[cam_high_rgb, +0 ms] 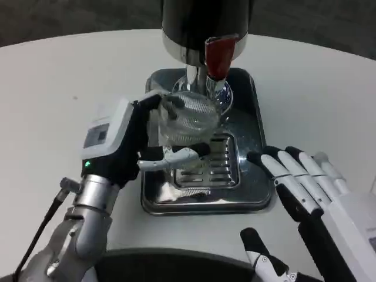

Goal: Grasp the cup under the faucet to collect the drink, then remove the cup.

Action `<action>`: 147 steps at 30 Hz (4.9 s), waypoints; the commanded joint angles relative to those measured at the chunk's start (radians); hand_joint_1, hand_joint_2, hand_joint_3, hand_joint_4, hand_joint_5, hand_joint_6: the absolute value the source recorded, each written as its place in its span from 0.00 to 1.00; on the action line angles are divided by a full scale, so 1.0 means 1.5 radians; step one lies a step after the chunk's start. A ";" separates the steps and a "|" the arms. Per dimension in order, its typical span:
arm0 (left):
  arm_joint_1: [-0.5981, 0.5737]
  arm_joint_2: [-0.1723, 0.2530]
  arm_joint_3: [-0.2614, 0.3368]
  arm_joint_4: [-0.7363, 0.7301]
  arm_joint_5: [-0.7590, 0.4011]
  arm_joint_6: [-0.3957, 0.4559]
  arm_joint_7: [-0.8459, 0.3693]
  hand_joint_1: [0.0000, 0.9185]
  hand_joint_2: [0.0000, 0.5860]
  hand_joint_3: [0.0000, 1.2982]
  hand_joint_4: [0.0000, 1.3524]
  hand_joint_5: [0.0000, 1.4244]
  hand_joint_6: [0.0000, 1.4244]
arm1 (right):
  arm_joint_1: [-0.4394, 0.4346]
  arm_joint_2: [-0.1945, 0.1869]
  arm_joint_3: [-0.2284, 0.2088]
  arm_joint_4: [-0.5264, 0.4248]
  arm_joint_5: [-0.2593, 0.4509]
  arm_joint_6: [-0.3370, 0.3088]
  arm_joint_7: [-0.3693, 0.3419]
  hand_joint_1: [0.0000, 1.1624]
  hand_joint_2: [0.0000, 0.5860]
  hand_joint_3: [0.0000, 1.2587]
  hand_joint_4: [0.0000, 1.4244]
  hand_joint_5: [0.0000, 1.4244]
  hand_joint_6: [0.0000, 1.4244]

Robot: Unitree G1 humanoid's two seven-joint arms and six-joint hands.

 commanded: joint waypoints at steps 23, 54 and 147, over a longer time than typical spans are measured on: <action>-0.091 0.014 -0.133 0.172 0.023 -0.028 0.097 0.38 0.18 0.16 0.21 0.53 0.60 | 0.026 0.037 0.003 -0.011 -0.006 0.016 0.007 0.38 0.79 0.12 0.07 0.08 0.06; 0.142 0.162 0.082 -0.259 -0.240 -0.121 -0.154 0.00 0.23 0.00 0.00 0.02 0.00 | 0.004 0.035 0.027 -0.015 -0.011 0.037 0.019 0.38 0.79 0.14 0.09 0.10 0.10; -0.003 0.171 0.078 -0.442 -0.432 0.002 -0.794 0.00 0.18 0.00 0.00 0.05 0.01 | 0.050 0.022 0.071 0.021 -0.092 0.037 0.039 0.32 0.81 0.07 0.01 0.00 0.04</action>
